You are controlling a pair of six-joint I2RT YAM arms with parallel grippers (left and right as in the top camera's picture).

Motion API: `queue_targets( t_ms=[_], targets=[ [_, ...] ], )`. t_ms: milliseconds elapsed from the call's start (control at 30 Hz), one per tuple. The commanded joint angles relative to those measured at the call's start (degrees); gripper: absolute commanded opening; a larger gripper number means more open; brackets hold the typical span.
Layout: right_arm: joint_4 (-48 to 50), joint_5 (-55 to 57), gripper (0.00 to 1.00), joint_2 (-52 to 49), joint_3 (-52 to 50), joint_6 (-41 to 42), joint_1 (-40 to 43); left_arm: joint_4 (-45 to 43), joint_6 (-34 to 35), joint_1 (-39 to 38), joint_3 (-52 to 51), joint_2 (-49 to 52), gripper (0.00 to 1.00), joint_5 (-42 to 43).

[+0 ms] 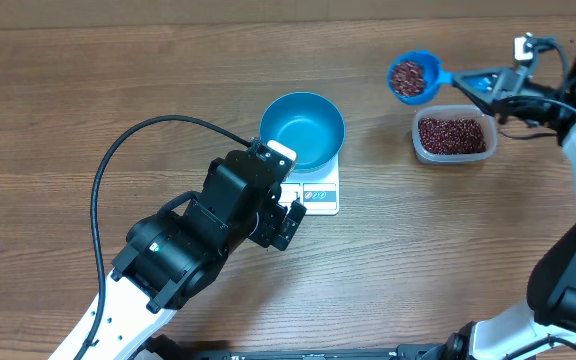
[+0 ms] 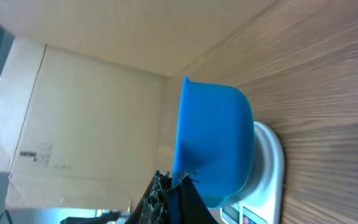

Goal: Scoop item into bowl and weigh 150g on scale
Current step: 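Carry the full scoop leftward over the teal bowl on the scale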

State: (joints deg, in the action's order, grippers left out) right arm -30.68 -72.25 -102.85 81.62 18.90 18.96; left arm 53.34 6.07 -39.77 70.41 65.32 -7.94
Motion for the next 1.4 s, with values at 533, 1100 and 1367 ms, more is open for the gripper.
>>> queue_targets(
  t_ms=[533, 1100, 1367],
  targets=[
    [6.2, 18.5, 0.04, 4.7, 1.0, 7.6, -20.3, 0.2, 0.8, 0.1, -0.7, 0.3, 1.0, 0.7],
    [-2.1, 48.9, 0.04, 12.0, 1.0, -3.0, -36.6, 0.2, 0.8, 0.1, -0.7, 0.3, 1.0, 0.7],
    [-2.9, 63.8, 0.04, 12.0, 1.0, -6.0, -43.7, 0.2, 0.8, 0.1, -0.7, 0.3, 1.0, 0.7]
  ],
)
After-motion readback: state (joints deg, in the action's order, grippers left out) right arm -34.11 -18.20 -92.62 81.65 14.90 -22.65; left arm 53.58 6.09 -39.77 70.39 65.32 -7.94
